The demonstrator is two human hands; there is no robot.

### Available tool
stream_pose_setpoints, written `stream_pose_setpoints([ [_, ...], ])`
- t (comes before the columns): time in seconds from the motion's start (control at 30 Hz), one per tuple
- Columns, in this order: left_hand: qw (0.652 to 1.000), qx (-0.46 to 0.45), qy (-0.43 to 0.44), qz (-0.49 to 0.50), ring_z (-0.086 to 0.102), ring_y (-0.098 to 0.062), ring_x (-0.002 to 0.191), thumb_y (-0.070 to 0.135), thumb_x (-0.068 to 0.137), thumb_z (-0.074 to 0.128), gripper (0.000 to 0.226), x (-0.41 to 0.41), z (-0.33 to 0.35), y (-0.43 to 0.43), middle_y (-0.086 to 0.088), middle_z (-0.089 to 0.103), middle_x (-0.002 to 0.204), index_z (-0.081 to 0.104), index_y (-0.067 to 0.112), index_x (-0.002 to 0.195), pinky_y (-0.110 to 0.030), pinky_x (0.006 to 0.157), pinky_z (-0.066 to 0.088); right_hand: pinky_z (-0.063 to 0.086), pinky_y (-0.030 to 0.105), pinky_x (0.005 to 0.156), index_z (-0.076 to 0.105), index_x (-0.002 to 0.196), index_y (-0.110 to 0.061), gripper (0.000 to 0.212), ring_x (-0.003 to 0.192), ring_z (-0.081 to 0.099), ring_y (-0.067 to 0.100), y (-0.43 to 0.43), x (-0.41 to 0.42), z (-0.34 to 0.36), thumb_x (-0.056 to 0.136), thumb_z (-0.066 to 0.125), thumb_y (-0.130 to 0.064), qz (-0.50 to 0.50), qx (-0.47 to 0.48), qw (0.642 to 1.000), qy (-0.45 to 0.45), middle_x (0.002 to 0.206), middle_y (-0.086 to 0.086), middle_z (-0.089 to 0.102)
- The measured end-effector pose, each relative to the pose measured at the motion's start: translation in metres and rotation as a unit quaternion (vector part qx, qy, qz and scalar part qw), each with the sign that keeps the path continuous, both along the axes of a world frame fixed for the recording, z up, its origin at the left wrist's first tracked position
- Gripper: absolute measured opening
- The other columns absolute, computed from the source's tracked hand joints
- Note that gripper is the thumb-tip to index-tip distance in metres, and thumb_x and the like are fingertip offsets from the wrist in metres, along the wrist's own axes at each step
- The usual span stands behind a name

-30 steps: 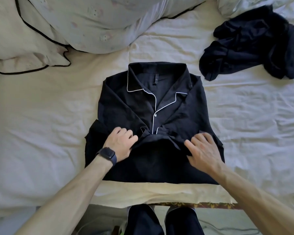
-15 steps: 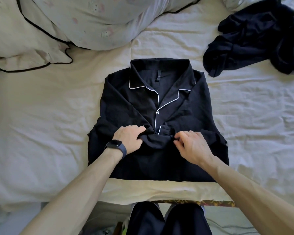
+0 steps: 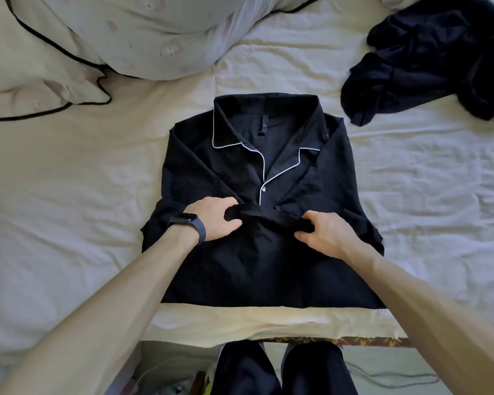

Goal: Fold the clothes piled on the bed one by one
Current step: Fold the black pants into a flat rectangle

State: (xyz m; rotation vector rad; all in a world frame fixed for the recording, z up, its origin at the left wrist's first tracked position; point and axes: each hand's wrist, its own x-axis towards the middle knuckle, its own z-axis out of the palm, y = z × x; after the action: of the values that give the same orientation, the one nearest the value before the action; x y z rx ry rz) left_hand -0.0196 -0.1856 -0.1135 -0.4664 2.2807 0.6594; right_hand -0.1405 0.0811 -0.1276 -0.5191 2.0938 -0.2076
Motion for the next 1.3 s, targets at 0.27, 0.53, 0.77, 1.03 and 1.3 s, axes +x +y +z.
stream_pose_setpoints([
  [0.27, 0.998, 0.028, -0.007, 0.057, 0.059, -0.01, 0.069, 0.046, 0.078, 0.07, 0.023, -0.018, 0.0, 0.003, 0.011, 0.061, 0.073, 0.052, 0.032, 0.075, -0.025, 0.055, 0.038, 0.039, 0.024, 0.07, 0.051, 0.077, -0.032, 0.03, 0.087, 0.054, 0.017, -0.015, -0.005, 0.002, 0.079, 0.063, -0.005, -0.07, -0.13, 0.989, -0.018, 0.089, -0.011, 0.052],
  [0.53, 0.991, 0.107, -0.042, 0.063, 0.061, 0.001, 0.074, 0.052, 0.077, 0.073, 0.014, -0.019, 0.006, 0.005, 0.015, 0.065, 0.078, 0.06, 0.05, 0.08, -0.017, 0.06, 0.038, 0.046, 0.026, 0.074, 0.06, 0.096, -0.038, 0.03, 0.084, 0.06, 0.009, -0.023, 0.006, 0.003, 0.08, 0.076, -0.058, -0.06, -0.063, 0.994, -0.07, 0.083, -0.015, 0.061],
  [0.77, 0.994, 0.09, 0.04, 0.041, 0.056, -0.007, 0.095, 0.038, 0.095, 0.058, 0.023, -0.017, 0.006, 0.011, 0.021, 0.06, 0.1, 0.067, 0.044, 0.115, -0.031, 0.084, 0.05, 0.048, 0.031, 0.081, 0.071, 0.109, -0.031, 0.021, 0.092, 0.056, 0.013, -0.025, 0.008, 0.009, 0.092, 0.067, -0.019, -0.041, -0.18, 0.982, 0.027, 0.097, -0.013, 0.055],
  [1.03, 0.983, 0.158, -0.076, 0.05, 0.062, -0.004, 0.08, 0.02, 0.088, 0.059, 0.033, -0.024, 0.012, 0.013, 0.018, 0.065, 0.085, 0.07, 0.04, 0.113, -0.016, 0.07, 0.046, 0.051, 0.029, 0.079, 0.063, 0.105, -0.038, 0.029, 0.085, 0.063, 0.004, -0.04, 0.002, 0.013, 0.081, 0.077, -0.049, -0.052, -0.098, 0.989, -0.1, 0.089, -0.016, 0.067],
  [1.3, 0.997, 0.038, 0.061, -0.037, 0.058, -0.024, 0.109, 0.027, 0.102, 0.043, 0.04, -0.058, 0.018, -0.008, 0.01, 0.049, 0.102, 0.054, 0.043, 0.138, -0.033, 0.085, 0.045, 0.046, 0.034, 0.077, 0.063, 0.124, -0.035, 0.028, 0.102, 0.06, 0.019, -0.059, -0.035, 0.019, 0.097, 0.062, -0.027, 0.021, -0.205, 0.971, 0.122, 0.109, -0.011, 0.06],
])
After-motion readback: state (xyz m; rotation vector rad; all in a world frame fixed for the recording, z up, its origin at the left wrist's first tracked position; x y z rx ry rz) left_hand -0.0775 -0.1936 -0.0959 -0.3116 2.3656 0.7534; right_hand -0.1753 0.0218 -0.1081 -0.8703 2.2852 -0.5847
